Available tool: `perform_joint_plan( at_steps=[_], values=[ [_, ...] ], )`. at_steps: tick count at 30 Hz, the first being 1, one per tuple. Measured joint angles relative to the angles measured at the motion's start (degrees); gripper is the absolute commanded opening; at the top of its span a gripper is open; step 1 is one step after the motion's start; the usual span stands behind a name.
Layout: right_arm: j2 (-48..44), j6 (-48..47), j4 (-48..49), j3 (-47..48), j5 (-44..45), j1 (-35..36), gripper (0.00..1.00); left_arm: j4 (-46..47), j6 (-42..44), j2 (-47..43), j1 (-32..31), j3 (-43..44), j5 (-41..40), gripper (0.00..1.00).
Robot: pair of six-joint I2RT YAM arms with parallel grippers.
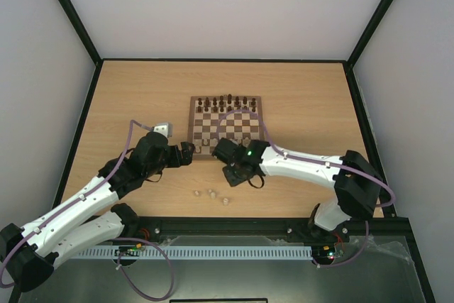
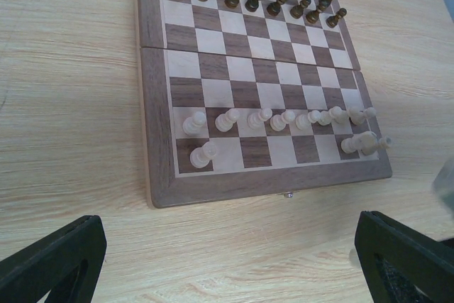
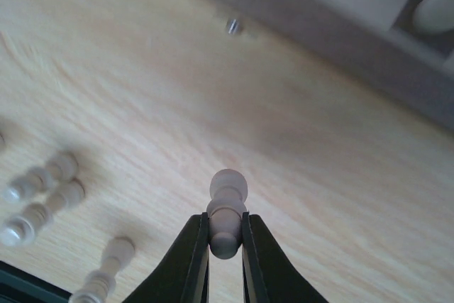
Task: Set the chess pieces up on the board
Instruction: Pick up the chess piece at the center of the board, then place the chess piece on the chessboard.
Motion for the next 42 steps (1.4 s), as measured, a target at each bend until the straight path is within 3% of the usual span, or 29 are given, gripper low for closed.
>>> perform_joint_plan(
  at_steps=[9,15,42],
  values=[
    [-0.4,-5.4,-3.5,10.2,2.1,-8.5,0.09,0.0,0.2,0.0,0.0,0.0,0.0,0.99],
    [4.0,-8.0,-3.6,13.9,1.4,-11.2,0.09,0.0,0.4,-0.2,0.0,0.0,0.0,0.99],
    [12.9,-11.3,-0.9,14.4,-1.0,-17.6,0.13,0.0,0.4,-0.4,0.0,0.0,0.0,0.99]
  ],
)
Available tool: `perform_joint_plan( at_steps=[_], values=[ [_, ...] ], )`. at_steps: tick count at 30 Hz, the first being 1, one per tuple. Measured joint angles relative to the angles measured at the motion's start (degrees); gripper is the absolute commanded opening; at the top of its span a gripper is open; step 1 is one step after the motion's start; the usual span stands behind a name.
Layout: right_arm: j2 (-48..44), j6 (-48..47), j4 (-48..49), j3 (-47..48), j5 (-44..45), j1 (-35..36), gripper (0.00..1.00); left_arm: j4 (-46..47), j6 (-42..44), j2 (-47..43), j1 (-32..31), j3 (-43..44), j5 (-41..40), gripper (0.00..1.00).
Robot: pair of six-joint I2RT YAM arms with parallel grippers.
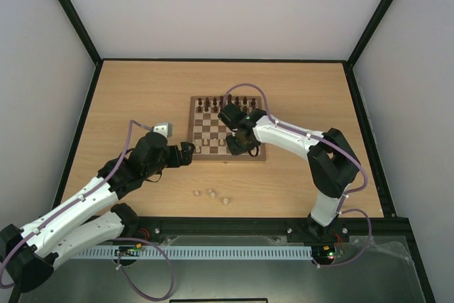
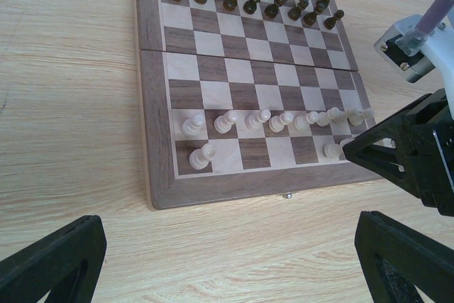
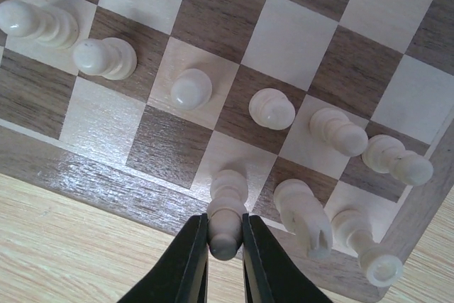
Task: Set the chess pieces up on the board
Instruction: Place the chess piece on the chessboard.
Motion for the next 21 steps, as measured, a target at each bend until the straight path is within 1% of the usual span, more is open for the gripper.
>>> perform_joint_plan(
  at_steps=[6,8,11,17,21],
  values=[
    [0.9,-0.2,0.2,0.0,-0.1,-0.4,0.14,0.0,0.0,0.0,0.0,0.0,0.0,0.99],
    [0.9,-0.3,0.4,0.0,-0.2,-0.5,0.18,0.0,0.0,0.0,0.0,0.0,0.0,0.99],
    [1.0,-0.5,0.4,0.0,-0.2,-0.5,0.19,0.0,0.0,0.0,0.0,0.0,0.0,0.99],
    [1.1,-0.5,0.4,0.1,-0.4,-0.5,0.27,0.0,0.0,0.0,0.0,0.0,0.0,0.99],
    [0.6,-0.4,0.3,0.9,-0.7,-0.5,0.41,0.0,0.0,0.0,0.0,0.0,0.0,0.99]
  ],
)
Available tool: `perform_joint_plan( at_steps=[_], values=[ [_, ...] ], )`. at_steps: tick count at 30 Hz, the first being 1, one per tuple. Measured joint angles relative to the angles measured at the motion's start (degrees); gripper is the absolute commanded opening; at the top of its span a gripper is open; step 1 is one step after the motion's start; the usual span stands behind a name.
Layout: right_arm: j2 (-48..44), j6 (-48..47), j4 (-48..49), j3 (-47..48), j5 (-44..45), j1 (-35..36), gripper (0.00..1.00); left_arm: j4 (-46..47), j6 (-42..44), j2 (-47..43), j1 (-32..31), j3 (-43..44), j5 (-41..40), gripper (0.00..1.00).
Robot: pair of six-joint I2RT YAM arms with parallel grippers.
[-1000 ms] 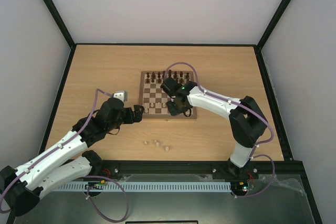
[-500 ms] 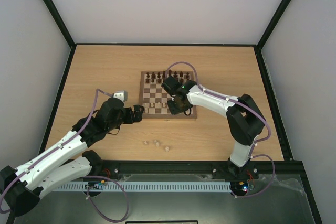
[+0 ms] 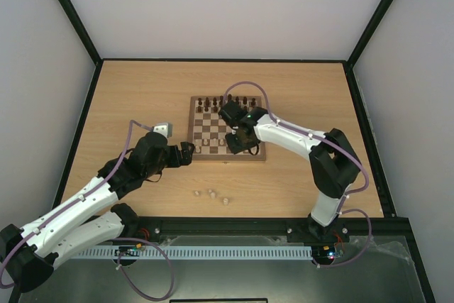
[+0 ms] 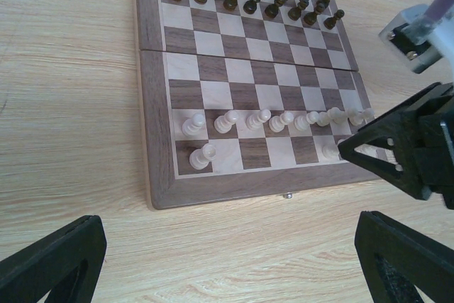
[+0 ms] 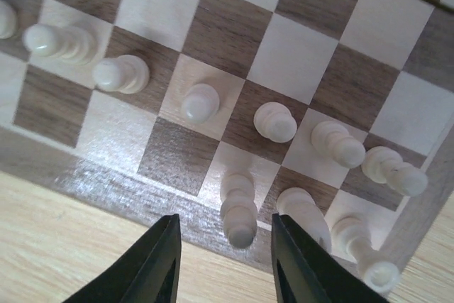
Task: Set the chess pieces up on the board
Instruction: Place the chess piece on the chessboard, then pick up the chess piece at the center of the board.
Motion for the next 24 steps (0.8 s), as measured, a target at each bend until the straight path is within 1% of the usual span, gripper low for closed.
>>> perform_joint_plan(
  at_steps=[1,3,5,6,9,11,14,16,18,20,24],
  values=[
    [-0.6,0.1,0.0,0.0,0.0,0.0,0.47,0.0,0.0,0.0,0.0,0.0,0.0,0.99],
    [-2.3,0.3,-0.2,0.1,-0.2,0.0,0.57,0.0,0.0,0.1,0.0,0.0,0.0,0.99],
    [-4.8,0.3,-0.4,0.1,-0.2,0.0,0.64,0.0,0.0,0.3,0.0,0.0,0.0,0.99],
    [-6.3,0.4,-0.5,0.1,-0.3,0.0,0.66,0.0,0.0,0.4,0.0,0.0,-0.1,0.99],
    [-11.4,0.4,-0.5,0.0,-1.1,0.1,0.67,0.0,0.1,0.6,0.0,0.0,-0.4,0.99],
    [-14.8,0.7,-0.3,-1.0,-1.8,0.5,0.7,0.0,0.1,0.9,0.0,0.0,-0.5,0.99],
    [-19.9,1.7,-0.3,-4.4,-2.7,1.8,0.75,-0.1,0.1,1.3,0.0,0.0,-0.7,0.99],
    [-22.4,2.6,-0.3,-7.3,-3.3,4.2,0.76,-0.1,0.1,1.6,0.0,0.0,-0.8,0.99],
    [-23.8,3.7,-0.2,-9.6,-3.9,7.2,0.75,-0.1,0.0,1.9,0.0,0.0,-0.9,0.99],
    [-24.6,5.0,-0.1,-12.1,-4.5,10.9,0.71,0.0,0.0,2.3,0.2,0.0,-0.9,0.99],
    [-24.9,7.7,0.2,-15.3,-4.8,17.6,0.67,0.0,-0.3,2.8,0.3,0.0,-0.8,0.99]
  ],
)
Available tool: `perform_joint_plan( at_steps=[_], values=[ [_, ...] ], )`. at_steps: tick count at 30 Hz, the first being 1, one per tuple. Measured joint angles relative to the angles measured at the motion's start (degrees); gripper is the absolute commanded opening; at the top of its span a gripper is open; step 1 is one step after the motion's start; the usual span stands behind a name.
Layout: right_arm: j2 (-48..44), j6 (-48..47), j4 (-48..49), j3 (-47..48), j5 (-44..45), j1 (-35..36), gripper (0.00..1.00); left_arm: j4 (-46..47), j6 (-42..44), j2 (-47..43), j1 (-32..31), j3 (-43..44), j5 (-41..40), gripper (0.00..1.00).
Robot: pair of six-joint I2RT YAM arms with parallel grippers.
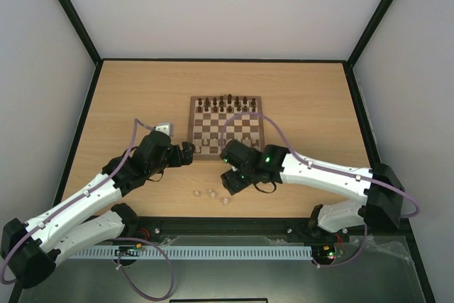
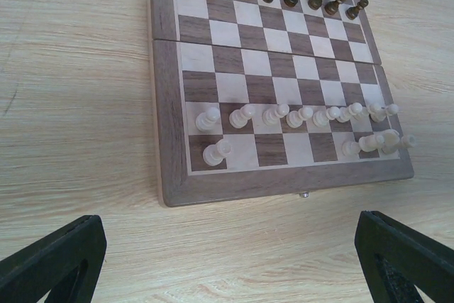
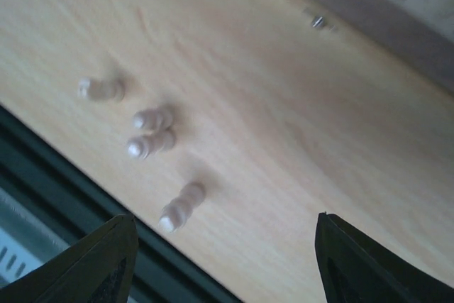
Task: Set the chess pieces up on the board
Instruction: Pick up the chess piece at the center of the board.
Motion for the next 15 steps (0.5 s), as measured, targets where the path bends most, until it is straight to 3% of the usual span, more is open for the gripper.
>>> perform_joint_plan(
  at_steps=[9,15],
  values=[
    [2.8,3.5,2.2,-3.0,-0.6,8.5,0.59,0.9,-0.1,0.1,0.0,-0.4,0.6,0.99],
    [7.5,3.8,4.3,-3.1,-1.6,9.8,0.42,1.1,-0.1,0.2,0.0,-0.7,0.8,0.99]
  ],
)
